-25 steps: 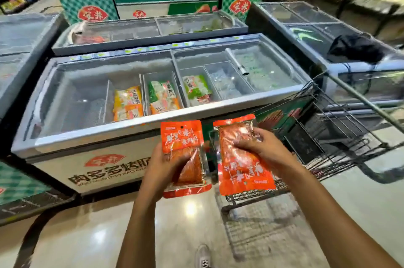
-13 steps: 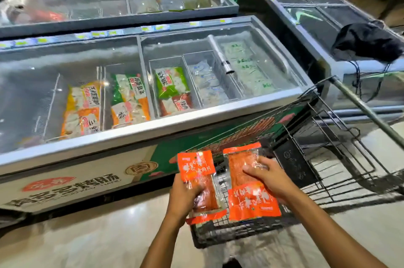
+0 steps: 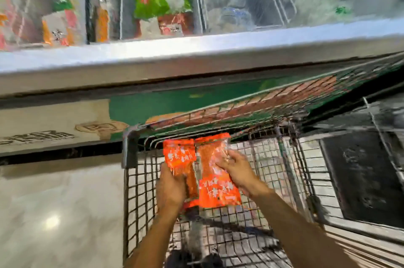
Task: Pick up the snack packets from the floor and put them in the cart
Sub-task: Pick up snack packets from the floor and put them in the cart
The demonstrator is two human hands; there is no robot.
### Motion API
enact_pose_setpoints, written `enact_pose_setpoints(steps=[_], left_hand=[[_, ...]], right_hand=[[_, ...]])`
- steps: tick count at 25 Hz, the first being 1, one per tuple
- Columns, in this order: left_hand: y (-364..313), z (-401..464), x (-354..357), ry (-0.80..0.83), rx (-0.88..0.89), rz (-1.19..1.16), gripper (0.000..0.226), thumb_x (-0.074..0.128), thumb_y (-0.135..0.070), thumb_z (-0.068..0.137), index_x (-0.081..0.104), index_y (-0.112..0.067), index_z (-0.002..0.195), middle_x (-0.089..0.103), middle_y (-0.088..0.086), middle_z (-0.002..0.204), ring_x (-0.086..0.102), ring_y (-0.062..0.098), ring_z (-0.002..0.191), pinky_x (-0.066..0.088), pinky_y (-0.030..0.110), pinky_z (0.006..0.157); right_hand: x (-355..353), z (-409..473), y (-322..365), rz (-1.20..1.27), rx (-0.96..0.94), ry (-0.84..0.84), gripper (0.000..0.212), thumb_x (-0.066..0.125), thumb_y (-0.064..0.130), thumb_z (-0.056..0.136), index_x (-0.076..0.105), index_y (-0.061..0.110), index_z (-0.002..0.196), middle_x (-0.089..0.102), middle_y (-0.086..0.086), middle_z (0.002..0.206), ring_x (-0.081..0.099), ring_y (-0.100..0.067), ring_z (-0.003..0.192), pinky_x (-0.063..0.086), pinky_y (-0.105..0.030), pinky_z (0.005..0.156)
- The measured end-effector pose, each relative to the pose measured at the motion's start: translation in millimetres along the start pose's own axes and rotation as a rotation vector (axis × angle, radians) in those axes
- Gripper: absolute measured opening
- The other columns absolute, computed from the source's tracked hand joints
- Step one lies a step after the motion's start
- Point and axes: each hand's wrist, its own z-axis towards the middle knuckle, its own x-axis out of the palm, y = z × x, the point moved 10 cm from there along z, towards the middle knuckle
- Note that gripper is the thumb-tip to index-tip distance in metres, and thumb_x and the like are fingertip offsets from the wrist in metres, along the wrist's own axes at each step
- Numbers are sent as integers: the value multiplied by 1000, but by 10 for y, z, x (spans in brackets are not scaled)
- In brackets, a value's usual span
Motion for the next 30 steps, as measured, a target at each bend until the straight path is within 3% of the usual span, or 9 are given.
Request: enact_pose_setpoints(steps=[4,7,11,15,18,21,24,27,30], left_hand=[[327,438,173,-57,-23,50,25,69,-19,94,55,-15,114,71,12,96,68,40,94,43,36,72],[382,466,182,-116,-49,68,26,74,-23,90,57,-20,109,74,9,94,70,36,90,51,39,76],[237,441,112,-157,-17,144,29,77,-23,87,54,-21,106,65,0,100,64,26,96,43,33,78],[145,365,86,-179,-26,210,42,69,-25,93,44,-23,126,54,-8,109,57,10,92,49,28,82],[88,323,105,-145,-11,352,57,64,-20,97,33,-23,145,49,-3,128,49,3,87,42,16,76],[-45,240,122,-98,58,563,78,69,-19,92,24,-16,155,39,10,149,57,19,115,53,32,98],[-463,-1,50,-121,228,679,63,54,-43,98,35,-15,151,42,14,153,44,28,140,43,44,115],[-1004,-337,-276,-136,358,732,60,46,-54,97,46,-18,145,48,11,150,43,28,140,38,47,117],[-1634,-1027,-877,-181,462,767,64,40,-64,96,46,-24,145,45,6,154,37,28,144,33,54,117]], right_hand=[[285,671,-478,-72,-30,-1,28,71,-16,83,64,-1,107,68,17,58,60,8,57,49,-12,57],[401,767,-549,-166,-51,-43,25,78,-8,80,64,1,98,59,18,47,54,9,47,41,-7,53],[394,702,-455,-369,-124,-160,29,87,28,75,62,20,87,61,9,70,57,-6,63,41,-17,55],[345,627,-336,-758,-220,-304,49,79,57,76,57,14,81,64,-2,77,57,-19,66,42,-27,52],[292,654,-398,-686,-73,-227,35,74,46,86,57,16,93,63,-3,89,60,-21,78,42,-25,52],[191,620,-353,-795,10,-215,21,65,19,95,54,20,113,62,-3,100,59,-15,77,45,-21,48],[155,359,63,-1035,-110,-244,37,57,0,92,54,18,124,66,-6,105,66,-22,90,53,-30,68],[218,-229,769,-1178,-289,-220,27,52,28,102,52,20,127,62,-5,117,65,-24,99,56,-37,85],[245,-1173,1604,-1373,-429,-245,48,45,54,100,50,21,135,59,-8,126,58,-28,116,44,-45,103]])
